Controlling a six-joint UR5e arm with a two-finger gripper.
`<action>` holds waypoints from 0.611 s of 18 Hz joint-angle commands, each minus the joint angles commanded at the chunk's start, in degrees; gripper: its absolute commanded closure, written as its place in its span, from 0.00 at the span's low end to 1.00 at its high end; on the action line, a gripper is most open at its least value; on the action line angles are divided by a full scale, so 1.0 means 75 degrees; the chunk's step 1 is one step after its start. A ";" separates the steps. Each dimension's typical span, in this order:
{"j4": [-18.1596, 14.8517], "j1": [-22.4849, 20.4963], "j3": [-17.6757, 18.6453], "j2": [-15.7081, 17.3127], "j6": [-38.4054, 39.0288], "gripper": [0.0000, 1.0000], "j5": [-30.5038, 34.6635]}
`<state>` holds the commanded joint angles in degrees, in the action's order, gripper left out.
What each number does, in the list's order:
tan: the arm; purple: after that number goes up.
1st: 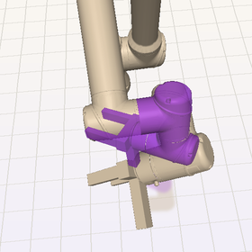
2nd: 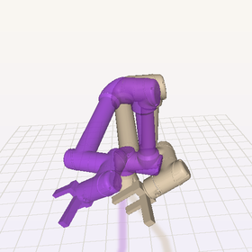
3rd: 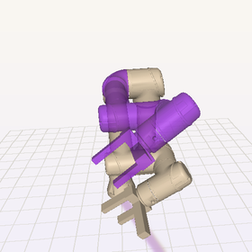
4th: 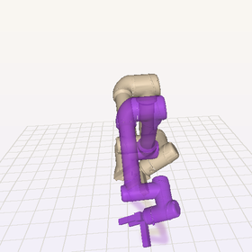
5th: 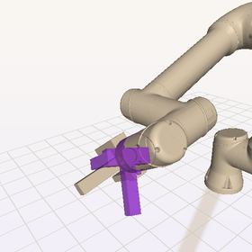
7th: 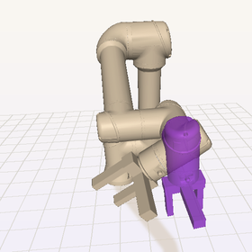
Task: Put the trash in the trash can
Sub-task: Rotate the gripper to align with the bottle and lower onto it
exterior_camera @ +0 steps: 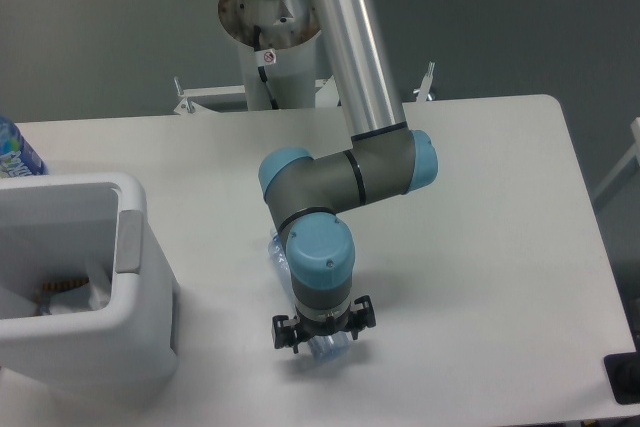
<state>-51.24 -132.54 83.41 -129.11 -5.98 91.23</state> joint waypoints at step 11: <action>0.0023 0.0024 0.0035 0.0035 0.0070 0.37 0.0117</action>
<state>-51.06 -132.36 83.67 -128.85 -5.45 92.11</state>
